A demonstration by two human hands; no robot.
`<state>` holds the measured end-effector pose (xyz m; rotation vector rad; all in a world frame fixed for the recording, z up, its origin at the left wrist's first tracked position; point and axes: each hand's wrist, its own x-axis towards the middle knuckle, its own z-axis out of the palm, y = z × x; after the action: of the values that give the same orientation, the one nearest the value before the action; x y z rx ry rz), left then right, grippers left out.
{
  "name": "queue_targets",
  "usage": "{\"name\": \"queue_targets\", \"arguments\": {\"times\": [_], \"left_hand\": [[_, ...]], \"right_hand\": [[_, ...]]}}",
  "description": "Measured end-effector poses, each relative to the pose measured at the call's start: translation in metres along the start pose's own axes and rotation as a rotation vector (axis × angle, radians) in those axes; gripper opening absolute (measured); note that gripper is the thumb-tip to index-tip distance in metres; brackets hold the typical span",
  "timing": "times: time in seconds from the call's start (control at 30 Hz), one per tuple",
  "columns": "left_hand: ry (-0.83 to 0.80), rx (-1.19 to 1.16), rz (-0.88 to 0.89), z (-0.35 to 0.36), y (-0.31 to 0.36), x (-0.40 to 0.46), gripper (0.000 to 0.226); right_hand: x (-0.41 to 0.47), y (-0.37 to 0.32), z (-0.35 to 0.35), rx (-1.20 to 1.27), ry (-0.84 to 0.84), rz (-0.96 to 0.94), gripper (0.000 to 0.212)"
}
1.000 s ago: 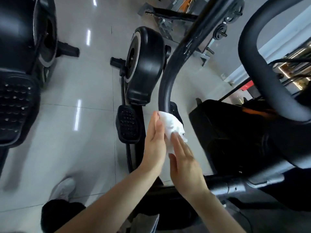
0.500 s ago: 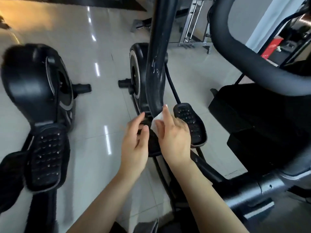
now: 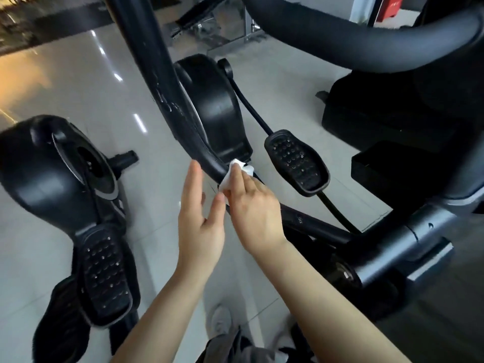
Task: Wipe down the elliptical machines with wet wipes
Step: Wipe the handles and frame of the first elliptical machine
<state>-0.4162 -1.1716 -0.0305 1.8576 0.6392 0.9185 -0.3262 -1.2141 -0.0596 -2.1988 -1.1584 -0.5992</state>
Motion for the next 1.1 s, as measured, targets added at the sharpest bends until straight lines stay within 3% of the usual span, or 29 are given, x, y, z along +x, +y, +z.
{"name": "queue_targets", "arguments": {"times": [0.17, 0.23, 0.37, 0.47, 0.6, 0.77, 0.93, 1.03, 1.1], "left_hand": [[-0.101, 0.788, 0.488, 0.009, -0.025, -0.015, 0.059], [-0.215, 0.968, 0.568, 0.012, -0.036, -0.019, 0.059], [-0.306, 1.096, 0.576, 0.007, -0.048, -0.018, 0.059], [-0.302, 1.078, 0.585, 0.005, -0.047, -0.015, 0.058], [-0.204, 0.911, 0.582, 0.007, -0.042, -0.015, 0.053], [-0.023, 0.821, 0.613, -0.007, -0.028, -0.004, 0.049], [0.113, 0.734, 0.604, -0.035, -0.005, 0.017, 0.049], [0.103, 0.569, 0.465, -0.044, 0.008, 0.025, 0.053], [0.104, 0.259, 0.265, -0.043, 0.024, 0.028, 0.049]], "right_hand": [[-0.048, 0.041, -0.024, -0.236, -0.061, 0.025, 0.033], [-0.064, 0.067, -0.045, -0.338, -0.102, 0.025, 0.031], [-0.078, 0.105, -0.087, -0.412, -0.218, 0.051, 0.026], [-0.069, 0.103, -0.096, -0.418, -0.298, 0.068, 0.044], [-0.061, 0.075, -0.065, -0.481, -0.31, 0.054, 0.039], [-0.025, 0.022, -0.022, -0.35, -0.175, 0.043, 0.051], [-0.021, 0.019, -0.021, -0.317, -0.072, 0.003, 0.043], [-0.018, 0.021, -0.024, -0.222, 0.034, -0.035, 0.035], [-0.003, 0.007, -0.016, -0.049, 0.077, -0.019, 0.047]]}}
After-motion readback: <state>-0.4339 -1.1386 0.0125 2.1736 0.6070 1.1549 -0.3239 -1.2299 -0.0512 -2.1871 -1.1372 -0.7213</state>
